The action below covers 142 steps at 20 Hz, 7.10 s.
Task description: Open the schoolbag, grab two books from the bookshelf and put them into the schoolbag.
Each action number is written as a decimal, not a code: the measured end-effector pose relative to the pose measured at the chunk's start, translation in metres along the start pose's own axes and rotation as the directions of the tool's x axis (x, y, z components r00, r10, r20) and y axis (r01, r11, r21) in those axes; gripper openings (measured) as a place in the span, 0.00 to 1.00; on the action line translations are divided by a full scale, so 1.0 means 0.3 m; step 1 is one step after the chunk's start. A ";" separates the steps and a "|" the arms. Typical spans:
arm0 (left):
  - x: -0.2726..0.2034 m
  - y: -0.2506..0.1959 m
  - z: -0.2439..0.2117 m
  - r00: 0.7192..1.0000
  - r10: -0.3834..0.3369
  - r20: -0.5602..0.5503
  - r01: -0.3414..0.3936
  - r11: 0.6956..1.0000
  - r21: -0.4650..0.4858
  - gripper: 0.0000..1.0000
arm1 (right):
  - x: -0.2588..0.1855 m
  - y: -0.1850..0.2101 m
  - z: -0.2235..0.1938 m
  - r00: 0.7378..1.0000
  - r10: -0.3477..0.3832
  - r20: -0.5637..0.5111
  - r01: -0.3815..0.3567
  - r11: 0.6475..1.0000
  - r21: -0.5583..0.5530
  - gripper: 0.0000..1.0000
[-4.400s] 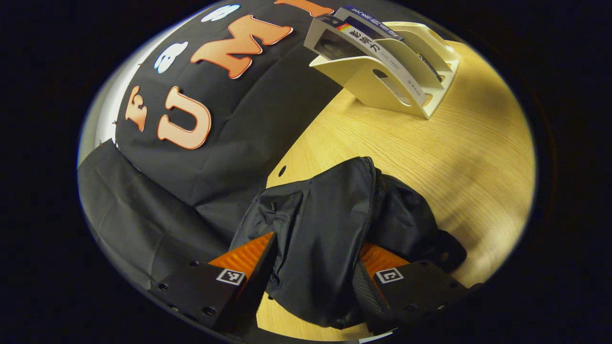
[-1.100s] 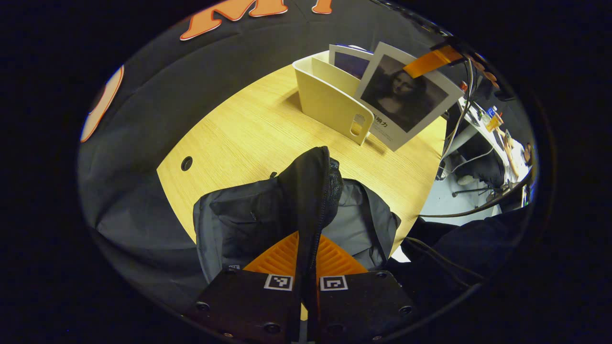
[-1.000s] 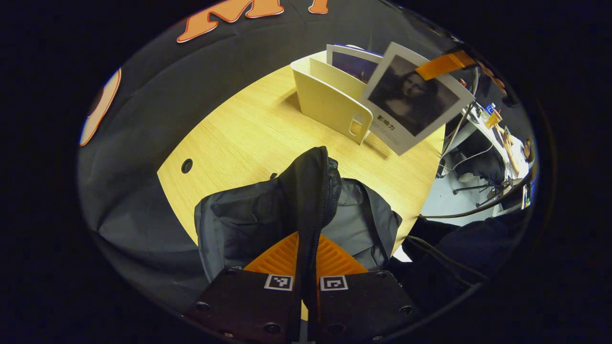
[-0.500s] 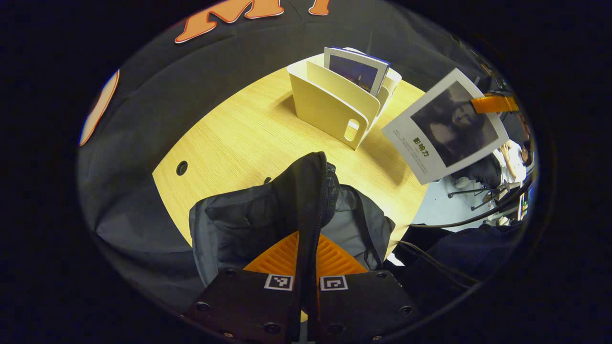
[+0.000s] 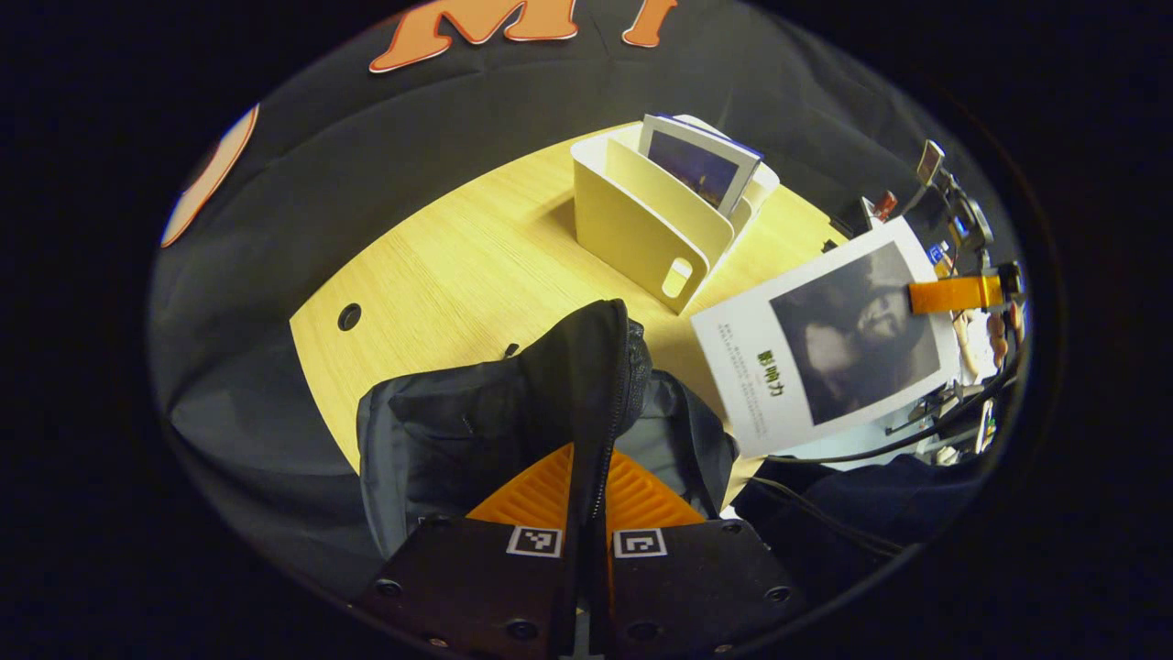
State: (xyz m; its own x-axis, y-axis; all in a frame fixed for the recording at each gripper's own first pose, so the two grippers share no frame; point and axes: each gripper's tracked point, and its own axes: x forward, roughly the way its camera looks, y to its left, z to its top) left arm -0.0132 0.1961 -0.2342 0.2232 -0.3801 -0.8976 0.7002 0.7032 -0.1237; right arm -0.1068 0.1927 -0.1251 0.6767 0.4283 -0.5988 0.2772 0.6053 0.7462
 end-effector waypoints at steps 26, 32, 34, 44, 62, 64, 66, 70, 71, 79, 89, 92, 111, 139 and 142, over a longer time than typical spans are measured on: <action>0.021 -0.112 0.035 0.993 -0.087 0.074 0.095 0.990 -0.107 0.07 | 0.774 0.213 -0.289 0.972 0.204 -0.119 -0.193 0.976 0.101 0.38; 0.030 -0.097 0.028 0.995 -0.049 0.088 0.062 0.988 -0.142 0.07 | 0.658 0.145 -0.268 0.976 0.064 -0.210 -0.098 0.983 -0.155 0.91; 0.029 -0.091 0.023 0.995 -0.026 0.092 0.040 0.987 -0.156 0.06 | 0.616 0.104 -0.230 0.978 0.022 -0.209 -0.068 0.975 -0.212 0.96; 0.051 -0.106 0.000 0.996 0.020 0.085 -0.003 0.980 -0.197 0.07 | 0.413 -0.013 -0.047 0.964 -0.133 -0.231 0.036 0.922 -0.385 0.98; 0.130 -0.093 0.005 0.999 0.019 0.048 -0.006 0.964 -0.265 0.06 | 0.223 -0.010 0.611 0.929 -0.338 -0.152 0.173 0.758 -0.629 0.99; 0.136 -0.088 0.007 0.999 0.022 0.044 -0.009 0.962 -0.272 0.06 | 0.248 0.001 0.680 0.923 -0.358 -0.139 0.190 0.741 -0.644 0.99; 0.133 -0.083 0.005 0.999 0.026 0.042 -0.014 0.961 -0.276 0.07 | 0.286 0.012 0.742 0.919 -0.370 -0.138 0.198 0.734 -0.650 0.99; 0.130 -0.077 0.003 0.999 0.034 0.037 -0.022 0.959 -0.284 0.07 | 0.382 -0.005 0.807 0.899 -0.411 -0.151 0.214 0.713 -0.667 0.98; 0.129 -0.075 0.003 0.999 0.034 0.036 -0.023 0.958 -0.285 0.06 | 0.401 -0.015 0.812 0.891 -0.425 -0.160 0.221 0.713 -0.666 0.97; 0.137 -0.071 -0.002 0.999 0.028 0.039 -0.014 0.952 -0.305 0.07 | 0.502 -0.125 0.831 0.822 -0.546 -0.163 0.307 0.666 -0.680 0.57; 0.139 -0.065 -0.007 0.998 0.001 0.058 0.015 0.961 -0.277 0.07 | 0.341 -0.144 0.810 0.802 -0.590 -0.095 0.417 0.667 -0.618 0.31; 0.135 -0.068 -0.008 0.998 -0.006 0.064 0.023 0.966 -0.257 0.07 | 0.259 -0.125 0.753 0.816 -0.570 -0.091 0.413 0.687 -0.598 0.31; 0.116 -0.072 -0.014 0.997 -0.037 0.061 0.045 0.989 -0.138 0.07 | -0.092 -0.151 0.282 0.895 -0.430 -0.114 0.362 0.853 -0.376 0.31; -0.003 -0.051 0.068 0.991 0.042 0.126 -0.021 0.986 -0.167 0.06 | 0.329 0.160 -0.032 0.976 0.143 -0.162 -0.146 0.989 -0.008 0.29; 0.006 -0.053 0.060 0.991 0.034 0.130 -0.011 0.985 -0.173 0.06 | 0.424 0.164 -0.093 0.978 0.144 -0.149 -0.141 0.989 0.033 0.29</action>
State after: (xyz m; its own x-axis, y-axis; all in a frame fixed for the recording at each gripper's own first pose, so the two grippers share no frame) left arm -0.0117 0.1734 -0.2263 0.3330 -0.4307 -0.8388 0.5695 0.8009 -0.1851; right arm -0.0260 0.2955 -0.1727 0.6007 0.6060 -0.5214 0.2014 0.5165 0.8323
